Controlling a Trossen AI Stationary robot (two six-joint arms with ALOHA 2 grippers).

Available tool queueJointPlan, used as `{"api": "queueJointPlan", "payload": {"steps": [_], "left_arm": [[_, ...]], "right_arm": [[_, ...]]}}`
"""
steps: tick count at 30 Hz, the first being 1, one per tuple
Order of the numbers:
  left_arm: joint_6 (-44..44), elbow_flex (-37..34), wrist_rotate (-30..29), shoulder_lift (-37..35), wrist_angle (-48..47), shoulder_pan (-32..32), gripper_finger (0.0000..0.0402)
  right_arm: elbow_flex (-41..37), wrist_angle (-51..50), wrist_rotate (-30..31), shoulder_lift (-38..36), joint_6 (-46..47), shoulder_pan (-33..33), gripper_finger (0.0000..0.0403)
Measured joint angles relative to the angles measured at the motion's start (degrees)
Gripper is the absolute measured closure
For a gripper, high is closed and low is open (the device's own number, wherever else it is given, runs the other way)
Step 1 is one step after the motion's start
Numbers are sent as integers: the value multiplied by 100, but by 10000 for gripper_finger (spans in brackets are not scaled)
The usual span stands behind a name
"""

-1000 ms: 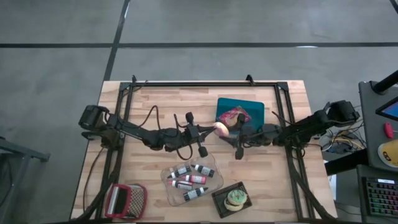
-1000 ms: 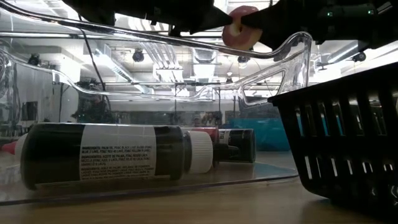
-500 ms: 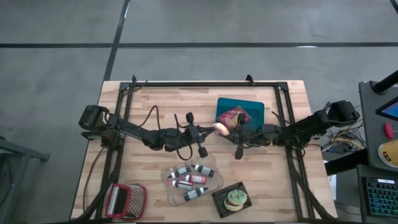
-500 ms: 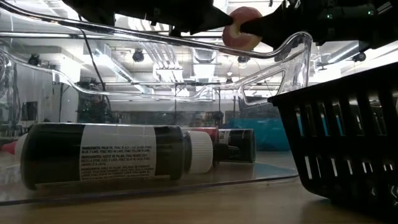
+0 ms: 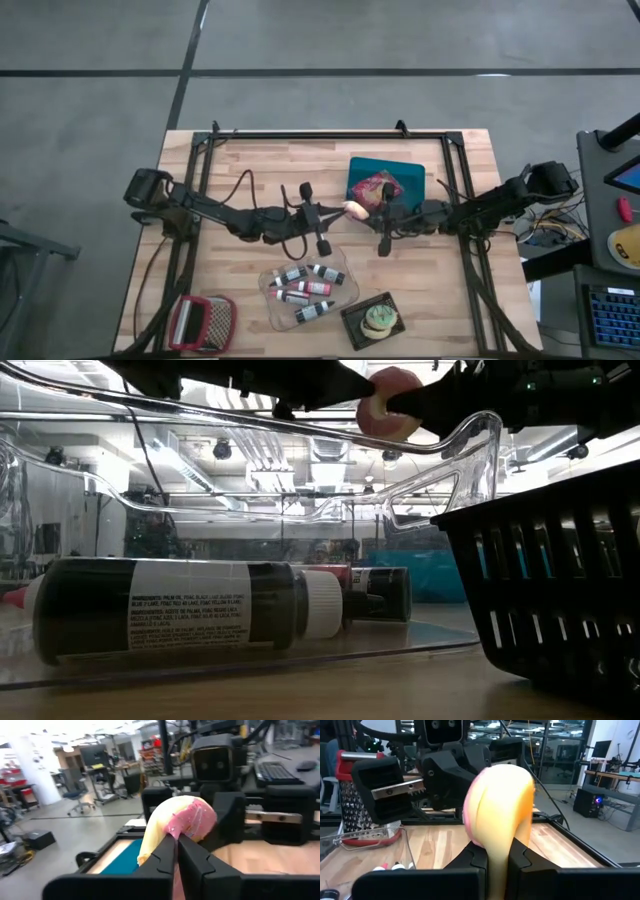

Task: Pick & Place Food Item
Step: Put the pink donut into the black basket

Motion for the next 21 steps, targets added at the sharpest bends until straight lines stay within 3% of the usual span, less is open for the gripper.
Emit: {"api": "queueJointPlan", "payload": {"steps": [13,21], "left_arm": [[-781,0,261,-1211,-2394,-177,213],[-975,-22,240,-1780,-3751,-391,180]], "right_arm": [[0,-22,-36,-2,-55,-4,392],[-1,-330,-484,-31,155,64,392]]}}
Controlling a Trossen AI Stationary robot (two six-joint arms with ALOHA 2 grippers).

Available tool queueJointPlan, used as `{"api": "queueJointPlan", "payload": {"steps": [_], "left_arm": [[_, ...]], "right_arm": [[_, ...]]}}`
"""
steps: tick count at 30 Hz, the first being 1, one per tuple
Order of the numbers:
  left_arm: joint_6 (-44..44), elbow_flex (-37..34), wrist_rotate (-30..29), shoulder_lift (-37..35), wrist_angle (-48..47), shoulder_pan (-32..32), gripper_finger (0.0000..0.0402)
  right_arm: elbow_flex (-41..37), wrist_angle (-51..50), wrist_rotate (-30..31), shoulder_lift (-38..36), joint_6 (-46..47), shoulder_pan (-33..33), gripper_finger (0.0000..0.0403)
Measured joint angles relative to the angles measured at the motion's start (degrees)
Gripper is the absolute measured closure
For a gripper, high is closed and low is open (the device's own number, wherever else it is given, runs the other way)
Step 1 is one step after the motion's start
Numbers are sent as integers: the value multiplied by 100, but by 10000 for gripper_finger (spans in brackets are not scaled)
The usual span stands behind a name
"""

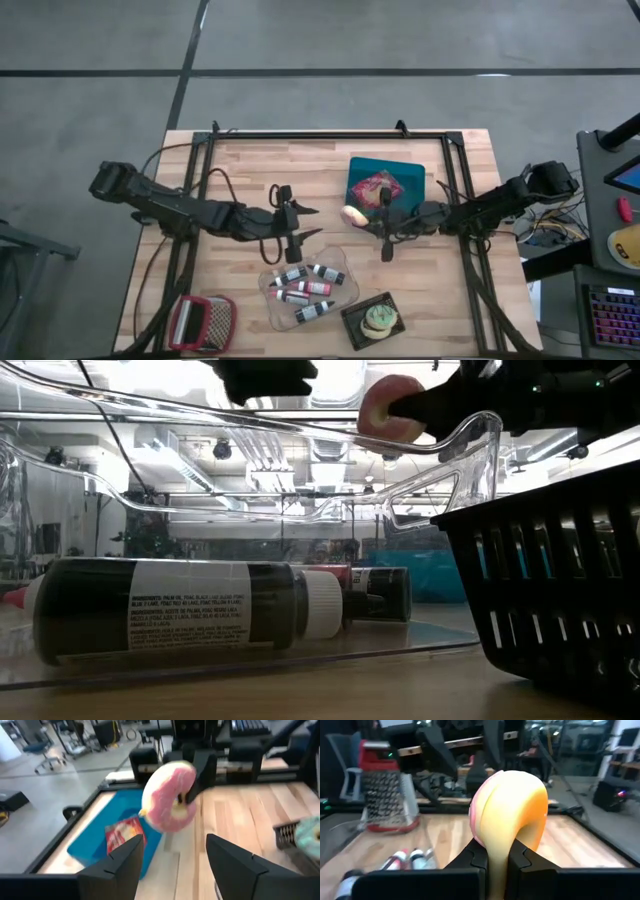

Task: Pick & Place Food Item
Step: Put the pink donut into the black basket

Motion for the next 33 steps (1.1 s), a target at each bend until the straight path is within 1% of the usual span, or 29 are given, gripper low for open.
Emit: {"api": "queueJointPlan", "payload": {"steps": [5,8,13,19,22,25,28,33], "left_arm": [[-246,-235,-4,-133,-290,-41,181],[-398,-380,-64,-148,-330,-37,181],[-445,-537,-68,-148,-323,-37,183],[-449,-548,-85,-150,-306,-37,183],[-423,-548,-169,-150,-299,-37,183],[-420,-548,-324,-150,-318,-37,183],[-417,-548,-434,-150,-321,-37,183],[-406,-548,-578,-150,-318,-33,184]], "right_arm": [[13,-643,-313,-210,48,337,392],[124,-1518,-435,-445,128,618,392],[585,-3210,-454,-756,151,1228,392],[1313,-4690,-424,-927,129,1879,392],[1663,-5233,-441,-901,142,2180,392],[1934,-5474,-676,-756,238,2434,392],[2090,-5483,-908,-499,348,2619,392],[2314,-5482,-1037,91,480,2730,392]]}}
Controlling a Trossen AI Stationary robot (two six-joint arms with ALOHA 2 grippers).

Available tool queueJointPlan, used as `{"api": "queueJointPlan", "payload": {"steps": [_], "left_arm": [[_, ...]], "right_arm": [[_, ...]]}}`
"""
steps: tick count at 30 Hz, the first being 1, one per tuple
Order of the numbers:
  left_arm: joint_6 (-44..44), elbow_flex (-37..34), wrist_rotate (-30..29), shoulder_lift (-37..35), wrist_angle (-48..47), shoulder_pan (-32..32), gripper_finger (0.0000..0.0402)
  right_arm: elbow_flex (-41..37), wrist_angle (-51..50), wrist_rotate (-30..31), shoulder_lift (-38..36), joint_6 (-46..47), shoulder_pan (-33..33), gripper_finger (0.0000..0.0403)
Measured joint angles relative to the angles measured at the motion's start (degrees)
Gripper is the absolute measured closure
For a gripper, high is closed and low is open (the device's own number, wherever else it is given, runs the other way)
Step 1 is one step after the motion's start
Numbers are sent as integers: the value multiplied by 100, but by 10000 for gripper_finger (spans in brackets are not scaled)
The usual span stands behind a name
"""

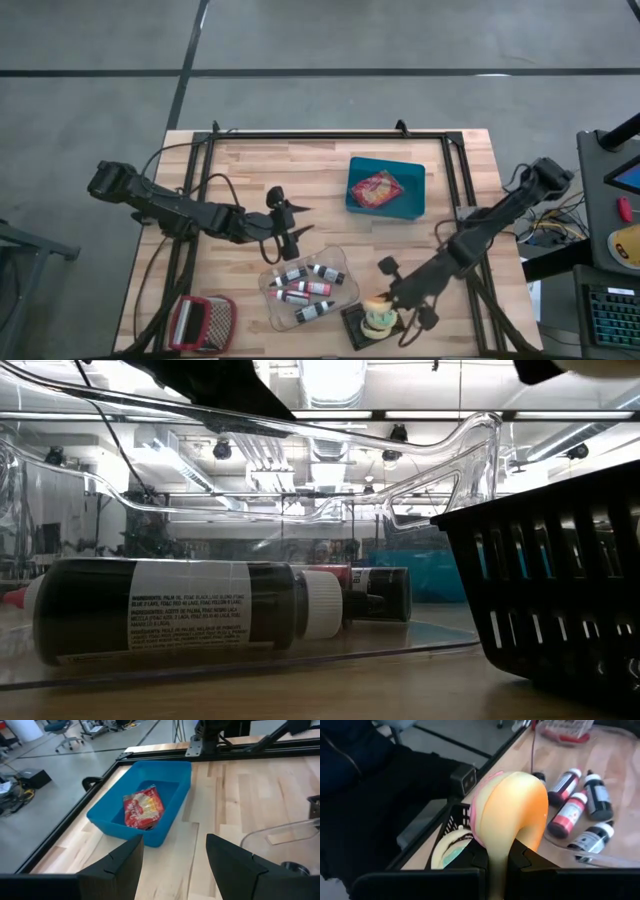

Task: Pick & Place Food Item
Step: Put the pink donut into the black basket

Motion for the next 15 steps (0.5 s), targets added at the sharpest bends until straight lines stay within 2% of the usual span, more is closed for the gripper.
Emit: {"api": "queueJointPlan", "payload": {"steps": [3,8,15], "left_arm": [[0,0,-96,0,3,0,184],[25,0,-115,0,51,7,184],[46,0,-220,0,121,11,184]], "right_arm": [[227,2,-65,394,-96,-2,392],[793,-232,-646,1038,-610,-4,392],[1981,-1899,-767,1755,-1298,-107,392]]}}
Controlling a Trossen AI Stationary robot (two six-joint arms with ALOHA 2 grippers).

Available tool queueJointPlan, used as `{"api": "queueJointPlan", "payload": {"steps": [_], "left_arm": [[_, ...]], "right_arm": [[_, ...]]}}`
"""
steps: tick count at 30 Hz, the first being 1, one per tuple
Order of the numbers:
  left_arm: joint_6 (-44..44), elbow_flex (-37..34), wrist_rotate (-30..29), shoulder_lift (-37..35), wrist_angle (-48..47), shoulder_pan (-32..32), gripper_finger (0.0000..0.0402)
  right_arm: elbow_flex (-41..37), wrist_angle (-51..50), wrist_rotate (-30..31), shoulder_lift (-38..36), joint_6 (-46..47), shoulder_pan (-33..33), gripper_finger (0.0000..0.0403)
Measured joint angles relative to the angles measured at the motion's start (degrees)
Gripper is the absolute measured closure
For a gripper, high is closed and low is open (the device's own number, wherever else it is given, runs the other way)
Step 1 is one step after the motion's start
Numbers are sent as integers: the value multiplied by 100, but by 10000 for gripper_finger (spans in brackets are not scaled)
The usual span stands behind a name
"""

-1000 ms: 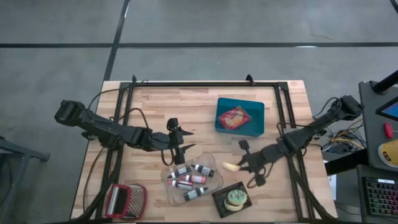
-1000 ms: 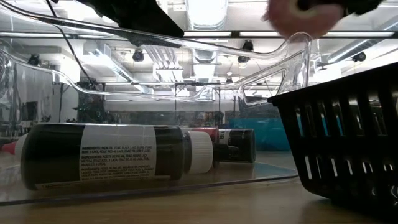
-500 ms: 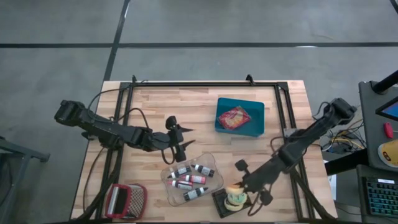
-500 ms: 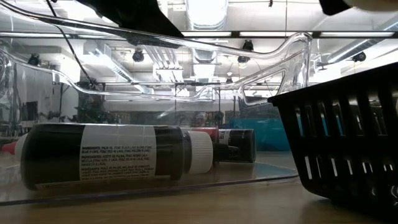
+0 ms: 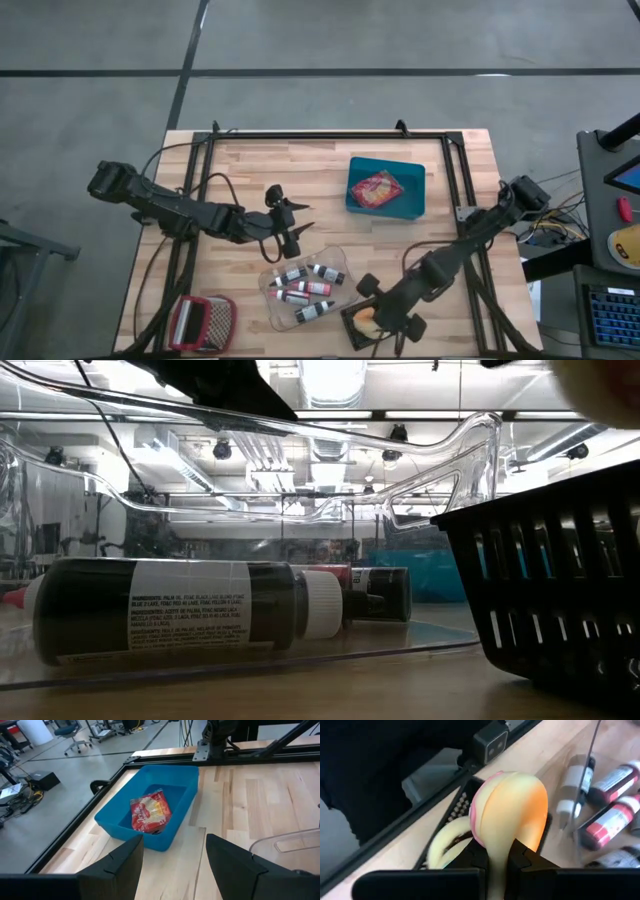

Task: Pick & Place Food Item
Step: Put the pink donut into the black basket

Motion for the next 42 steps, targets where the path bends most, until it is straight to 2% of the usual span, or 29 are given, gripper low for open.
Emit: {"api": "queueJointPlan", "payload": {"steps": [5,25,42], "left_arm": [[-28,0,2,0,9,0,184],[-46,0,-50,0,9,0,184],[-46,0,-72,0,52,0,184]], "right_arm": [[411,-241,-12,260,-374,-112,392],[407,-5,-417,595,-887,-345,392],[382,-186,-855,907,-1175,-612,392]]}}
